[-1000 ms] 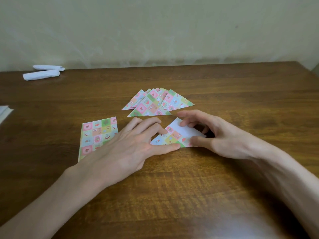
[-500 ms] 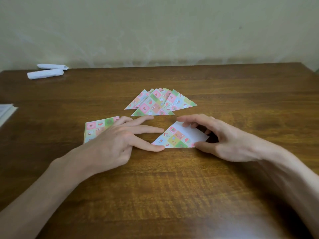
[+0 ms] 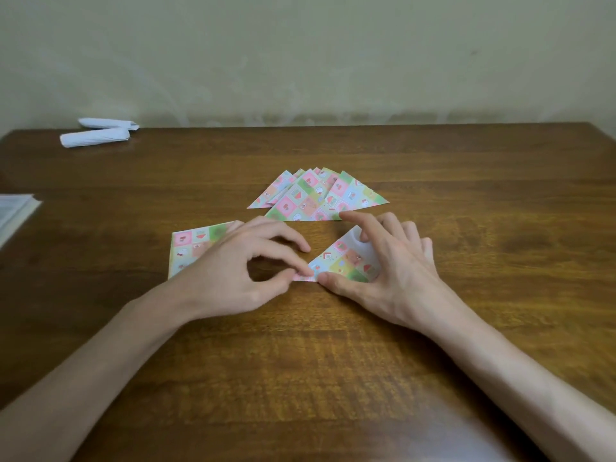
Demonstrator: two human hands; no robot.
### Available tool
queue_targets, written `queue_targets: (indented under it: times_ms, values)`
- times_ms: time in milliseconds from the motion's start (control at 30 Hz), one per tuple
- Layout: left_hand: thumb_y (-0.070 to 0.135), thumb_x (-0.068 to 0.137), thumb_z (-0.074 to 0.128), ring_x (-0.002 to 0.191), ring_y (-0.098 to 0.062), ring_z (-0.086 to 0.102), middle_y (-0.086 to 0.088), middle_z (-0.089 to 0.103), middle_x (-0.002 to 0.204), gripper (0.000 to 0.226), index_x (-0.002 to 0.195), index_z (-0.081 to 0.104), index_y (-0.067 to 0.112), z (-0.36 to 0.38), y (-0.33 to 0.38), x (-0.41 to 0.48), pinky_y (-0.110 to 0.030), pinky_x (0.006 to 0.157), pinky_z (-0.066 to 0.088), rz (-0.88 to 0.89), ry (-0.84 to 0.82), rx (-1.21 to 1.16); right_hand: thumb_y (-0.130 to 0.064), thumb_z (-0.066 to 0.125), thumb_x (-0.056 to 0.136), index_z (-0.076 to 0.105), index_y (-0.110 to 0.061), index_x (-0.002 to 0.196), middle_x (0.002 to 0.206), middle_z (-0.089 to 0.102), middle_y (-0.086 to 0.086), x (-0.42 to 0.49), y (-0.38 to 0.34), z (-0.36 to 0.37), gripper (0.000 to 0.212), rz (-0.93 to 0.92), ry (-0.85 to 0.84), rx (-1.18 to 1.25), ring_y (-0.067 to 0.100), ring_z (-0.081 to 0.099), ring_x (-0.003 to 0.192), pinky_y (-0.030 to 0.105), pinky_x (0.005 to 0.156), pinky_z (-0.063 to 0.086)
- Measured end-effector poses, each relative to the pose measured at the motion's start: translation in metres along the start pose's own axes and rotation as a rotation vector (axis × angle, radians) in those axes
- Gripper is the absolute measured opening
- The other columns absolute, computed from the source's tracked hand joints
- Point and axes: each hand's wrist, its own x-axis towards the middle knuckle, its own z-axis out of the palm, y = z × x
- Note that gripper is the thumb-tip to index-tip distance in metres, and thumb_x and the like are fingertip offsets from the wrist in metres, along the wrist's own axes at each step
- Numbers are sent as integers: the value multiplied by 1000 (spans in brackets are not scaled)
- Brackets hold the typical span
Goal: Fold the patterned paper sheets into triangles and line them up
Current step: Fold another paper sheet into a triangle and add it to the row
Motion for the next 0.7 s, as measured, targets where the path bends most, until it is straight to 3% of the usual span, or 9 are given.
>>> queue_targets:
  times_ms: [67, 133, 300, 500, 700]
  values:
    - [50, 89, 73, 128, -8, 52, 22, 64, 118, 10, 97, 76, 47, 6, 2, 6, -44, 111, 33, -75, 58, -59, -82, 65, 69, 31, -51, 148, 118, 40, -20, 0, -1, -1, 91, 7, -2, -5, 11, 35, 115, 36, 97, 30]
    - [62, 82, 74, 125, -9, 53, 20, 63, 115, 21, 98, 74, 49, 11, 2, 10, -51, 110, 36, -101, 88, -49, -82, 64, 69, 31, -50, 149, 119, 40, -19, 0, -1, -2, 92, 14, -4, 0, 11, 35, 116, 37, 98, 31]
    - [74, 71, 70, 131, 1, 37, 25, 56, 117, 30, 93, 73, 53, 9, 3, 10, -35, 106, 25, -159, 98, 27, -84, 60, 71, 32, -50, 149, 121, 41, -17, -2, -2, 1, 89, 10, 18, -11, 13, 36, 115, 38, 98, 32]
    - [58, 82, 74, 130, 4, 31, 26, 53, 119, 12, 93, 73, 52, 10, 5, 14, -29, 101, 19, -179, 92, 76, -82, 61, 72, 33, -50, 146, 121, 41, -17, -1, -3, 2, 85, -4, 25, -25, 12, 36, 115, 37, 97, 31]
    - [58, 83, 72, 133, 5, 26, 29, 49, 124, 15, 97, 70, 55, 9, 3, 12, -32, 103, 18, -182, 52, 54, -69, 70, 79, 32, -50, 149, 117, 41, -20, 1, 7, -7, 82, -49, -26, 46, 11, 38, 114, 36, 98, 33]
